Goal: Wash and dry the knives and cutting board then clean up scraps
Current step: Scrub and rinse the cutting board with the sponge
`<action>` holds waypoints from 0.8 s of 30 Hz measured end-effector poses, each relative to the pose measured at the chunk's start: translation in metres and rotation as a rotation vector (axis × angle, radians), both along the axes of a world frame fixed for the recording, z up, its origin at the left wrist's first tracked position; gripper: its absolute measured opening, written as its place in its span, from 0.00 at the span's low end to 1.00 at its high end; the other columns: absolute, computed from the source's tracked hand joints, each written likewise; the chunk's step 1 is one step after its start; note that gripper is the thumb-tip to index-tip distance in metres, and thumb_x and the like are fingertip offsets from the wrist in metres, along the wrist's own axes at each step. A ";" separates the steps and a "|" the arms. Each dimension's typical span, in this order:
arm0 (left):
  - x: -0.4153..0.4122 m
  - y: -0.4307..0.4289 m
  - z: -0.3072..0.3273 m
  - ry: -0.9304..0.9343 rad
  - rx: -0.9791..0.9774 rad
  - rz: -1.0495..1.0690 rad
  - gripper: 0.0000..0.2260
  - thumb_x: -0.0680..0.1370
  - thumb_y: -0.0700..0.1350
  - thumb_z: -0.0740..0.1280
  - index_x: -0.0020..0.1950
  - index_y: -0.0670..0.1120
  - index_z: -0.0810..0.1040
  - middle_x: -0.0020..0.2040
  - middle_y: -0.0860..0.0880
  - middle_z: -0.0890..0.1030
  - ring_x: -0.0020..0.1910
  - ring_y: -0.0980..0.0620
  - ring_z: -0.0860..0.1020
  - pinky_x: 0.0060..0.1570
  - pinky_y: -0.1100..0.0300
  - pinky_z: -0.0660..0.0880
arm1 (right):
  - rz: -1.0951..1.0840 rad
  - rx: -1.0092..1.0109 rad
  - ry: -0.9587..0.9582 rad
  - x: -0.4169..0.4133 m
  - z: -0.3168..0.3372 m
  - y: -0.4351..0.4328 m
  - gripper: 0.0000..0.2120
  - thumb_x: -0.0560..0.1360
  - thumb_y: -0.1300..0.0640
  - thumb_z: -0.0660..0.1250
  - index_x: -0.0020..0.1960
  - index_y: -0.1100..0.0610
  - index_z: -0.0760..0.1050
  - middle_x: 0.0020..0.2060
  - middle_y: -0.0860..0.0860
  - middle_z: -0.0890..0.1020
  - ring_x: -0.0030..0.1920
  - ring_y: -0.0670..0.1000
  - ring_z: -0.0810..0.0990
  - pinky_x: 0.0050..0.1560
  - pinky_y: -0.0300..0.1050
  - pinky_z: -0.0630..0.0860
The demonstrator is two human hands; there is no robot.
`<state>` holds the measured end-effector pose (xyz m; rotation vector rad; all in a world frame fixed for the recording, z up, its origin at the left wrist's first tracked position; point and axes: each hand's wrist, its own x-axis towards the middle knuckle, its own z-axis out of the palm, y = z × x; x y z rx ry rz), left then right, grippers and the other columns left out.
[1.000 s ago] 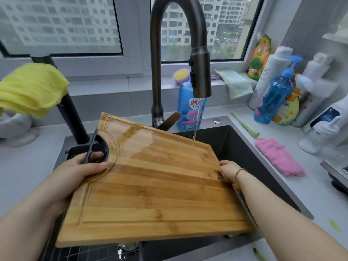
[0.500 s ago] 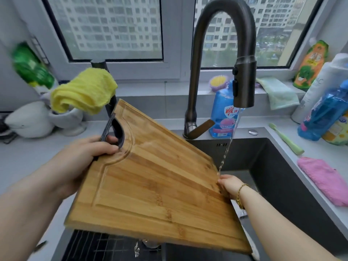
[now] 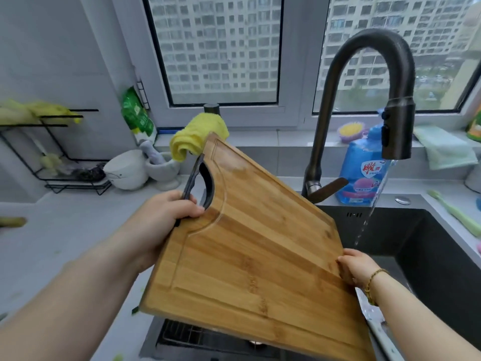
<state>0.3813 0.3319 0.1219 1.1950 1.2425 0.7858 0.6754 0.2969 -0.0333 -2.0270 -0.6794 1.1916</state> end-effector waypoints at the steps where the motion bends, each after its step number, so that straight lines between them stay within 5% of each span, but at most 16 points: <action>1: -0.002 -0.002 0.001 -0.007 0.002 -0.011 0.10 0.75 0.33 0.61 0.35 0.44 0.69 0.21 0.51 0.70 0.17 0.56 0.69 0.18 0.70 0.66 | -0.032 0.024 0.034 -0.002 0.008 -0.003 0.11 0.78 0.71 0.52 0.57 0.67 0.69 0.28 0.54 0.65 0.16 0.47 0.70 0.14 0.30 0.61; 4: -0.007 -0.006 0.000 -0.026 0.011 -0.032 0.10 0.75 0.33 0.60 0.36 0.44 0.68 0.19 0.52 0.70 0.17 0.57 0.69 0.18 0.72 0.64 | -0.177 0.079 0.157 -0.004 0.025 -0.007 0.20 0.78 0.71 0.53 0.70 0.66 0.61 0.32 0.56 0.68 0.29 0.52 0.70 0.14 0.30 0.64; 6: -0.010 -0.009 0.001 -0.038 0.019 -0.040 0.10 0.75 0.33 0.60 0.36 0.44 0.67 0.19 0.52 0.70 0.16 0.57 0.69 0.18 0.72 0.64 | -0.216 0.095 0.093 -0.005 0.029 -0.007 0.21 0.78 0.70 0.56 0.70 0.64 0.61 0.39 0.60 0.74 0.37 0.55 0.74 0.27 0.34 0.74; 9: -0.015 -0.012 0.003 -0.053 0.050 -0.025 0.10 0.75 0.33 0.60 0.36 0.45 0.68 0.19 0.52 0.70 0.17 0.57 0.68 0.18 0.72 0.64 | -0.193 0.124 0.009 -0.008 0.035 -0.009 0.19 0.78 0.67 0.57 0.68 0.64 0.66 0.41 0.58 0.75 0.40 0.54 0.75 0.42 0.44 0.74; 14: -0.041 -0.023 0.026 0.007 0.209 0.035 0.06 0.68 0.39 0.69 0.36 0.45 0.72 0.22 0.51 0.73 0.19 0.57 0.72 0.21 0.70 0.68 | -0.080 0.175 0.046 -0.030 0.044 -0.013 0.17 0.78 0.66 0.56 0.67 0.63 0.66 0.48 0.59 0.76 0.41 0.52 0.73 0.38 0.42 0.71; 17: -0.067 -0.028 0.043 0.118 0.283 0.083 0.03 0.61 0.42 0.70 0.28 0.49 0.78 0.24 0.52 0.76 0.23 0.57 0.75 0.34 0.59 0.69 | -0.002 0.208 0.065 -0.050 0.047 -0.006 0.21 0.78 0.65 0.57 0.71 0.61 0.62 0.55 0.59 0.72 0.40 0.49 0.72 0.37 0.40 0.70; 24: -0.130 -0.042 0.072 0.220 0.256 0.196 0.05 0.57 0.44 0.73 0.23 0.50 0.79 0.26 0.47 0.76 0.19 0.61 0.73 0.36 0.62 0.66 | 0.186 0.262 0.060 -0.111 0.041 0.030 0.22 0.78 0.65 0.58 0.71 0.60 0.61 0.64 0.58 0.70 0.62 0.57 0.71 0.58 0.47 0.68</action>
